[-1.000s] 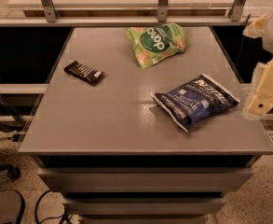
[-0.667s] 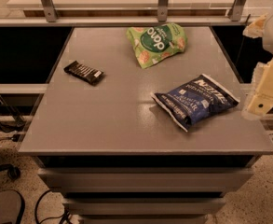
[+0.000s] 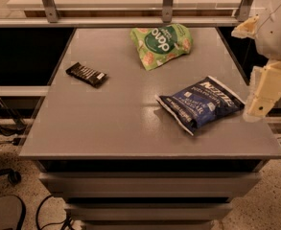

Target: Move blue chip bag near rxbar chocolate

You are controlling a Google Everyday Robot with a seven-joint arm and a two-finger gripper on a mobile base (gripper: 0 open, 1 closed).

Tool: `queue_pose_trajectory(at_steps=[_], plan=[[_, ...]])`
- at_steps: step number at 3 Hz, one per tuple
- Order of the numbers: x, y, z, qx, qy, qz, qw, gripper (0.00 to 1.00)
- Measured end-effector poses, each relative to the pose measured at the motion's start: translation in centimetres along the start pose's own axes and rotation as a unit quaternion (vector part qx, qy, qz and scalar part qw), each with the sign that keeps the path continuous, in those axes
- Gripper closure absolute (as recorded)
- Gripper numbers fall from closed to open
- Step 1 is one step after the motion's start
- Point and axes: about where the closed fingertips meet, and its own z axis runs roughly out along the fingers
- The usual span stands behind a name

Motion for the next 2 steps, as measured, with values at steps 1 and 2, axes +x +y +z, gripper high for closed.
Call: queue_pose_trajectory(at_steps=[1, 2], plan=[[-0.8, -0.5, 2.6, -0.007, -0.003, -0.074, 0.9972, 0.00], [-1.3, -1.1, 6.2, -0.014, 0.008, -0.153, 0.9881, 0.00]])
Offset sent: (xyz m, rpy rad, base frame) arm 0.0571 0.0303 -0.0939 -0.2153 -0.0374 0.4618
